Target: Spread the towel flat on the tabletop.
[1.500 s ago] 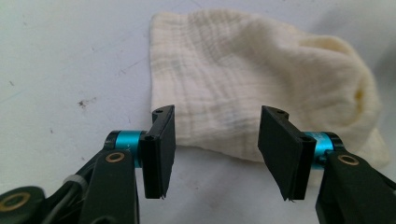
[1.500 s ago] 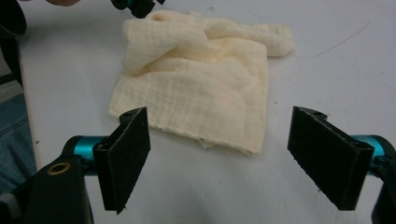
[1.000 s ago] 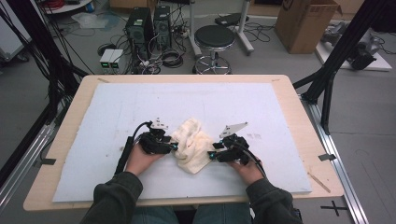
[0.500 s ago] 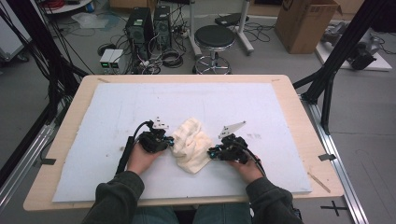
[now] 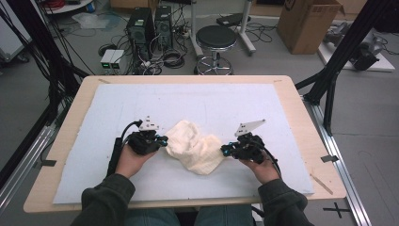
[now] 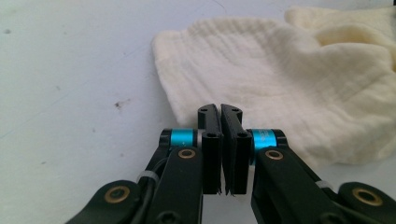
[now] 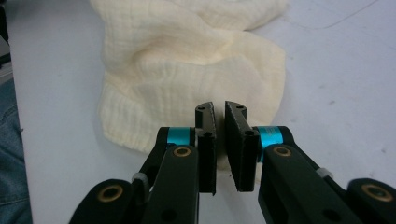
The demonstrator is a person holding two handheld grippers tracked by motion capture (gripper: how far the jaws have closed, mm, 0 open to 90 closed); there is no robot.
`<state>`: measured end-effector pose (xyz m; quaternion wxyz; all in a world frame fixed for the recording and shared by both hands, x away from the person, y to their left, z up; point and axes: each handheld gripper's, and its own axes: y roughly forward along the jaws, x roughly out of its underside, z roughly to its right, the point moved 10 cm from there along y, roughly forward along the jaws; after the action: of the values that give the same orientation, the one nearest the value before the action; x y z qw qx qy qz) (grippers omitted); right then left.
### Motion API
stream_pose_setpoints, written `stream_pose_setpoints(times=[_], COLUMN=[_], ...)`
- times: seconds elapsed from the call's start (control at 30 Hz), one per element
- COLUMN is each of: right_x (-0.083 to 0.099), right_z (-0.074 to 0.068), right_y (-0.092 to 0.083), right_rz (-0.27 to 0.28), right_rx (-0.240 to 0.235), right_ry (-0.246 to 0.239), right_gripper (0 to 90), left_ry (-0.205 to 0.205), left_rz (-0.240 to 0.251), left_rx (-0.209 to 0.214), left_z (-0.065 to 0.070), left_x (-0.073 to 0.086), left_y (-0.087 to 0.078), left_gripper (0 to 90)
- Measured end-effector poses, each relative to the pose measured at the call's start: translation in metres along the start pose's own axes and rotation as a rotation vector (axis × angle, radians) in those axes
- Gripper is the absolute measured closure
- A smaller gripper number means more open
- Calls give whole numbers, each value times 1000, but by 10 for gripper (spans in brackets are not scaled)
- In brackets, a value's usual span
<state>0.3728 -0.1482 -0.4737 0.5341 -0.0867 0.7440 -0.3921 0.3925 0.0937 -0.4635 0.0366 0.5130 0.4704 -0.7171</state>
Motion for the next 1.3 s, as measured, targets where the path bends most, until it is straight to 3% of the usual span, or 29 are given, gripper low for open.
stream_pose_setpoints(times=[0.27,0.6,0.67,0.8,0.87,0.97,1.07,1.17,1.3], right_x=[10,30,34,34,27,12,-5,-16,-14], right_z=[-1,-44,-52,-58,-56,-47,-33,-18,-6], right_y=[-18,-22,-21,-21,-25,-31,-27,-9,19], right_rz=[7,-36,-44,-42,-4,34,50,46,-3], right_rx=[16,-54,-69,-94,-90,-71,-41,-47,-92], right_ry=[11,-42,-52,-45,-48,-43,-42,-38,-17], right_gripper=[830,820,793,665,628,616,603,561,505], left_ry=[17,6,1,-9,-12,-15,-28,-12,26], left_rz=[4,-25,-25,-2,21,38,54,34,-45], left_rx=[-14,10,32,83,98,97,97,114,128], left_z=[2,15,18,23,24,21,16,16,21], left_x=[13,48,52,55,50,40,27,20,29], left_y=[-31,-47,-47,-46,-46,-44,-36,-21,-4], left_gripper=[866,865,858,704,598,541,535,523,519])
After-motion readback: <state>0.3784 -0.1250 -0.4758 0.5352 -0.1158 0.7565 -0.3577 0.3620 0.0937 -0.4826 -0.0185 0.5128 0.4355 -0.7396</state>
